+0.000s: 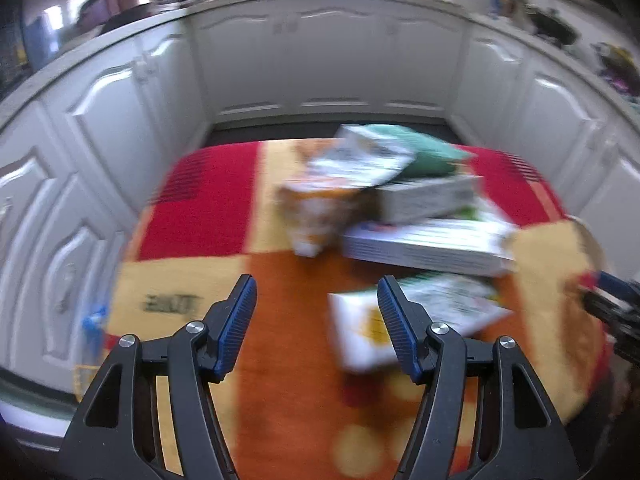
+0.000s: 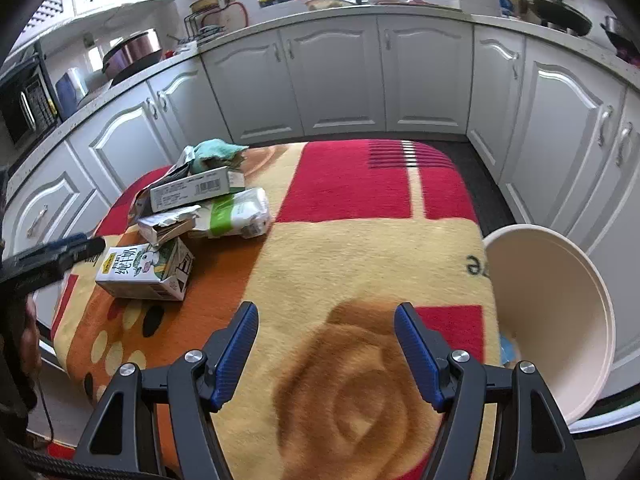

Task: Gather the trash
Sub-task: 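Move both open tools back over the trash on the table, then grasp the white cow-print milk carton with the left tool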

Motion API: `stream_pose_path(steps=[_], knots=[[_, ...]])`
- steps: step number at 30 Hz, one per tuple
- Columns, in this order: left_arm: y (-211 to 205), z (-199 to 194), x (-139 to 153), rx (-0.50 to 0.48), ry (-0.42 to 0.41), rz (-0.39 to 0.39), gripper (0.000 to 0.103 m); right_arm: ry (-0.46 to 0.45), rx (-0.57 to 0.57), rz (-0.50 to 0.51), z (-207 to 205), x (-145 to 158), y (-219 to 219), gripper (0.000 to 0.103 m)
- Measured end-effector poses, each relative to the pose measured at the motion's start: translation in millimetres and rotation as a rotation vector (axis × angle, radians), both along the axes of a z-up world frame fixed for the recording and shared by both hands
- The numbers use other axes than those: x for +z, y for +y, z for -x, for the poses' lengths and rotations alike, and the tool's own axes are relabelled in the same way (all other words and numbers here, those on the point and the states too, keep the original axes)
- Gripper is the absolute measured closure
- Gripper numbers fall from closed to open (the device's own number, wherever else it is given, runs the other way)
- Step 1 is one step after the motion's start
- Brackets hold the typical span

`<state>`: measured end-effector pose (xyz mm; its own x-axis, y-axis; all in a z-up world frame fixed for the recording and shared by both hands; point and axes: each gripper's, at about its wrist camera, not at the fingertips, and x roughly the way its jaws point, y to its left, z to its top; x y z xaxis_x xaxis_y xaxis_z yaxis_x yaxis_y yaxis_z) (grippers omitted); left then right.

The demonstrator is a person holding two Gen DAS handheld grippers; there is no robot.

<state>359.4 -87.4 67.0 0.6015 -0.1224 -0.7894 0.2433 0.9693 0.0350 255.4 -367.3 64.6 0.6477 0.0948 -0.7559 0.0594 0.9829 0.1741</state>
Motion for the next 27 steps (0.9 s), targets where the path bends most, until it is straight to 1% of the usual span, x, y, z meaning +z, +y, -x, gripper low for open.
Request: stream_pose_path(steps=[2,4,7,9,13,17,20,23,25,27], knots=[[12,-17,-9,0.050,0.016,-0.025,0.041,0.003,0.009,0.004,-4,-1,4,0.035],[19,-32,-20,0.079,0.050,-0.025,0.041,0.007,0.014,0.001,-8,-2,7,0.035],[21,-40,-37,0.067,0.110,-0.006,0.041,0.015,0.020,0.000,-12,-4,9,0.035],[17,-31,-43,0.010,0.147,0.035,0.042,0.019,0.024,0.004,-15,-4,11,0.035],[4,-2,-41,-0.113,0.180,0.079,0.042,0.023,0.026,0.013,-21,-5,10,0.035],[-13,34,-34,-0.274,0.250,0.151,0.042,0.033,0.014,0.017,-28,-7,4,0.035],[-20,47,-24,-0.327,0.267,0.191,0.041,0.039,-0.005,0.009,-31,-9,-5,0.035],[-29,48,-9,-0.360,0.278,0.257,0.041,0.042,-0.025,-0.004,-30,-10,-13,0.035],[-34,46,-5,-0.363,0.277,0.270,0.040,0.046,-0.034,-0.013,-29,-11,-17,0.035],[-46,43,-4,-0.370,0.277,0.262,0.038,0.047,-0.032,-0.024,-29,-12,-21,0.035]])
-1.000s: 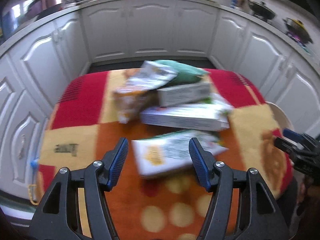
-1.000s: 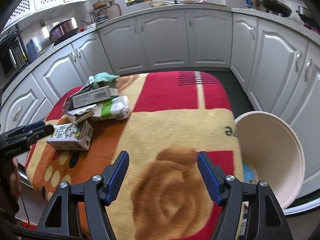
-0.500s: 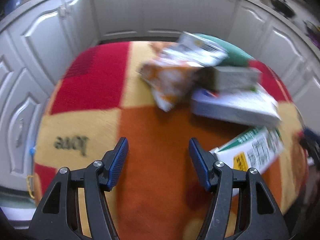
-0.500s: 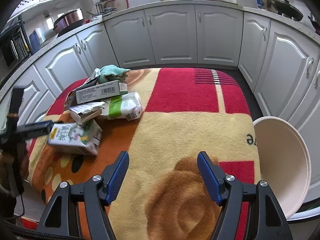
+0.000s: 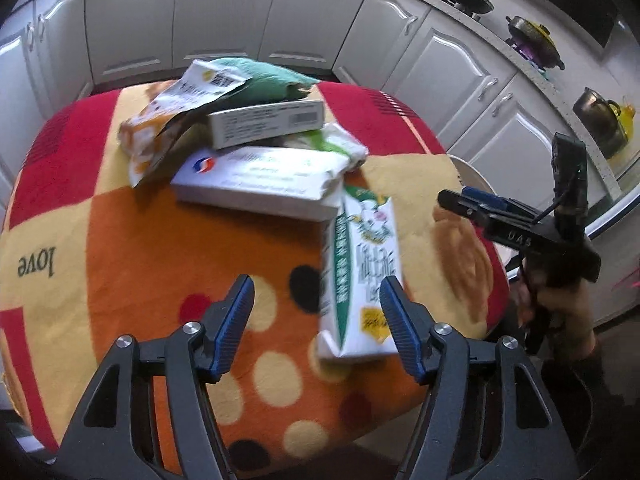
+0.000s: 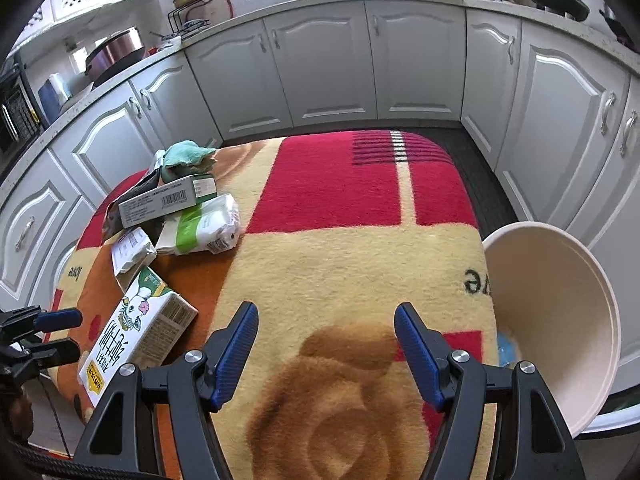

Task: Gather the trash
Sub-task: 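Grasp the white cow-print milk carton with the left tool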

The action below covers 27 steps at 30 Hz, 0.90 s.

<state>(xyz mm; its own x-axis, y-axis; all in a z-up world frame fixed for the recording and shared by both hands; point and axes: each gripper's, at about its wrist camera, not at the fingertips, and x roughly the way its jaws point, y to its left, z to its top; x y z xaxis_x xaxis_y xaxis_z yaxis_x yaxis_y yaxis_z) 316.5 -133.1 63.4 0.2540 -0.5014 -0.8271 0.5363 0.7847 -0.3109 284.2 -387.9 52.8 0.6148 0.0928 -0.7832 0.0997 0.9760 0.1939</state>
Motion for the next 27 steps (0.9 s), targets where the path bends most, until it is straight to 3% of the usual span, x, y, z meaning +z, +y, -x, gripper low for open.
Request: stream_pose_path(steps=[5,10,11,12,14,20,22,23,25,27], knots=[[-32,3,-5,-0.038,0.009,-0.030,0.038,0.009,0.005,-0.006,-3,-4,-3,0.035],[-66,11,-21,-0.050,-0.095,-0.235,0.039,0.015,0.011,-0.041,-16,-5,-4,0.035],[-67,9,-24,-0.037,-0.103,-0.255,0.045,0.017,0.016,-0.052,-20,-4,-4,0.035],[-65,6,-25,-0.022,-0.094,-0.249,0.052,0.017,0.022,-0.061,-23,-4,-2,0.035],[-54,1,-25,-0.001,-0.048,-0.203,0.053,0.013,0.046,-0.086,-33,-2,3,0.035],[-14,2,-21,0.059,-0.068,-0.229,0.053,0.019,0.117,-0.156,-71,-6,29,0.035],[-3,2,-21,0.082,-0.063,-0.225,0.053,0.031,0.131,-0.224,-89,-14,36,0.035],[1,2,-21,0.092,-0.063,-0.225,0.053,0.035,0.132,-0.251,-96,-18,38,0.037],[7,2,-19,0.105,-0.064,-0.220,0.053,0.032,0.133,-0.259,-106,-23,46,0.050],[7,3,-18,0.110,-0.067,-0.218,0.053,0.023,0.167,-0.256,-107,-22,54,0.074]])
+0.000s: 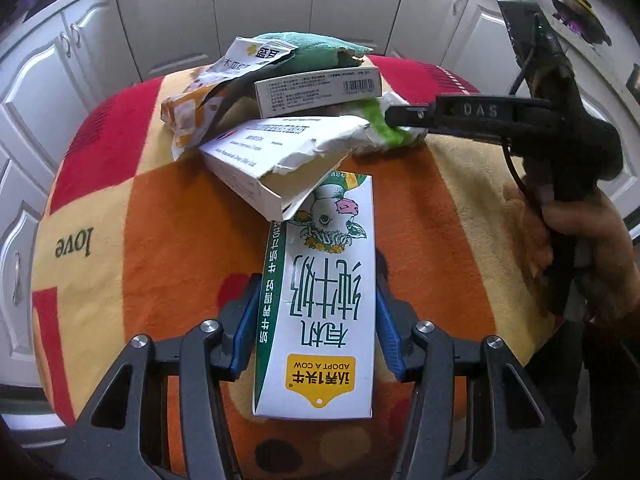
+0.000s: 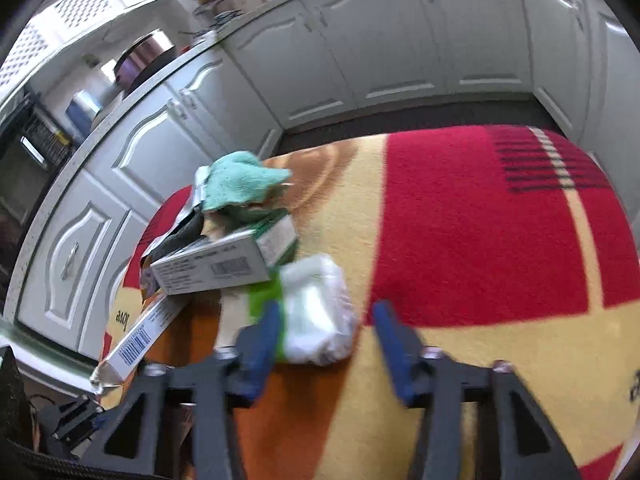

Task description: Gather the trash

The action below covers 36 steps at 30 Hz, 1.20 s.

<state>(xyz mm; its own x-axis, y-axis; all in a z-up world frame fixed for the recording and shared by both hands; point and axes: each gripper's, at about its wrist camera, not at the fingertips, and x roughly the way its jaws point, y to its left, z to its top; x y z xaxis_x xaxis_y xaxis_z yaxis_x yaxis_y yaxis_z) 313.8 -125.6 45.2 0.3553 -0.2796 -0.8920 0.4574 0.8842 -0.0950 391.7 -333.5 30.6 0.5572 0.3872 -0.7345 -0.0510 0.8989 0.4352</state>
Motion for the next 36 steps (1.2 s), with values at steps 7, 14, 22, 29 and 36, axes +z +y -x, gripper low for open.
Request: stream_pose_path(steps=[7,14,22,29,36], knots=[[-21,8,6,-0.024,-0.022,0.037,0.053,-0.060,0.015,0.035,43,20,-3,0.092],[-52,13,7,-0.070,-0.013,0.061,0.053,-0.050,-0.092,0.015,107,25,-58,0.092],[-83,20,7,-0.113,-0.015,0.036,0.053,0.032,-0.172,0.109,133,20,-80,0.069],[-70,14,7,-0.084,-0.023,0.006,0.053,0.092,0.005,0.223,148,16,-70,0.058],[-61,12,7,-0.064,-0.026,-0.001,0.053,0.101,-0.025,0.167,135,4,-49,0.058]])
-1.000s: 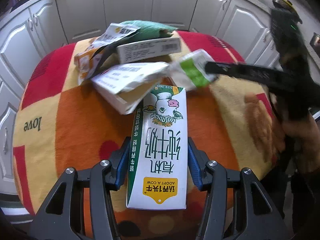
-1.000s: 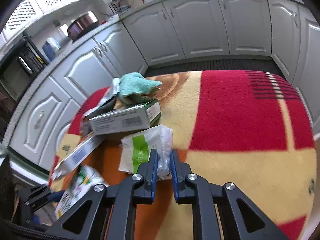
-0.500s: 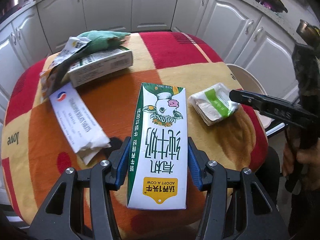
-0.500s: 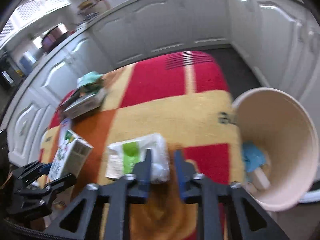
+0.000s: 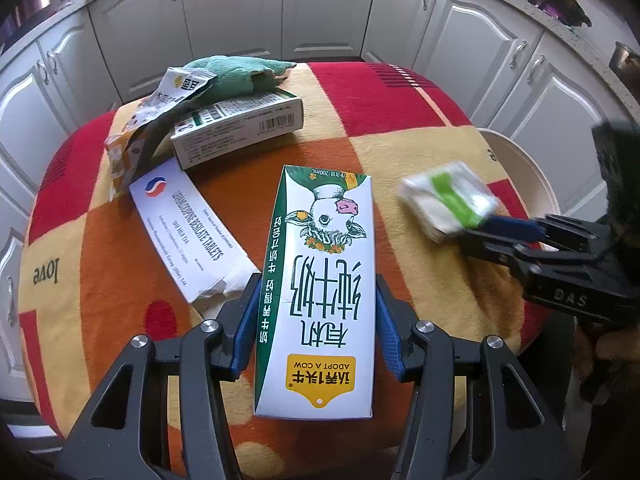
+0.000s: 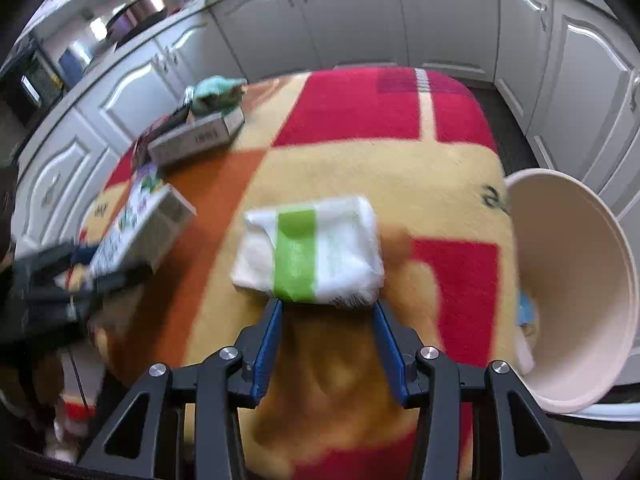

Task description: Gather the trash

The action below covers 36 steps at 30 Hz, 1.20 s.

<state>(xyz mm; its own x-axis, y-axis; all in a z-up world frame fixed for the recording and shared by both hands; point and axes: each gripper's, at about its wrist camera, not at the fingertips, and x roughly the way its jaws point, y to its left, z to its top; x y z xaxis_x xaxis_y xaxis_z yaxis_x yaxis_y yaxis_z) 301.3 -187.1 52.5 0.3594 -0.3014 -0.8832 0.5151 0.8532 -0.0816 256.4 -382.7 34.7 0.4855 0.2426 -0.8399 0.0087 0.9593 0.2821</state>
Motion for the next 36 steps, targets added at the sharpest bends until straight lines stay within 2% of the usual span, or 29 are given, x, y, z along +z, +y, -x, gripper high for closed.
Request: stream_pose_path(steps=[3,5,8,10,12,16,18,24,26,27,30,32,36], knots=[[2,0,2,0.003,-0.002,-0.002,0.053,-0.017,0.013,-0.106,-15,2,13,0.058],[4,1,5,0.002,-0.009,0.000,0.053,-0.008,0.052,-0.117,-15,7,17,0.058],[7,1,7,0.008,-0.015,0.002,0.053,-0.029,0.124,-0.048,-10,18,17,0.055],[9,0,7,0.014,-0.009,0.005,0.053,-0.049,0.168,-0.014,-8,24,14,0.048],[11,-1,6,0.022,0.002,0.007,0.053,-0.078,0.204,0.020,-9,29,11,0.036],[14,-2,6,0.037,0.027,0.011,0.053,-0.115,0.342,0.094,-30,36,23,0.035],[17,0,9,0.048,0.024,0.007,0.053,-0.118,0.426,0.112,-45,33,32,0.026],[27,4,15,0.089,0.024,0.005,0.053,-0.062,0.620,0.250,-79,6,56,0.025],[27,5,14,0.093,0.028,0.004,0.053,-0.040,0.624,0.231,-85,-3,56,0.028],[25,4,13,0.095,0.031,0.005,0.053,-0.049,0.599,0.216,-85,-5,54,0.040],[20,2,9,0.090,0.041,0.014,0.053,-0.084,0.497,0.142,-76,-3,42,0.056],[14,2,7,0.080,0.047,0.025,0.053,-0.082,0.429,0.098,-63,-1,33,0.058],[-1,5,12,0.042,0.041,0.054,0.053,-0.144,0.326,0.094,-28,10,19,0.059]])
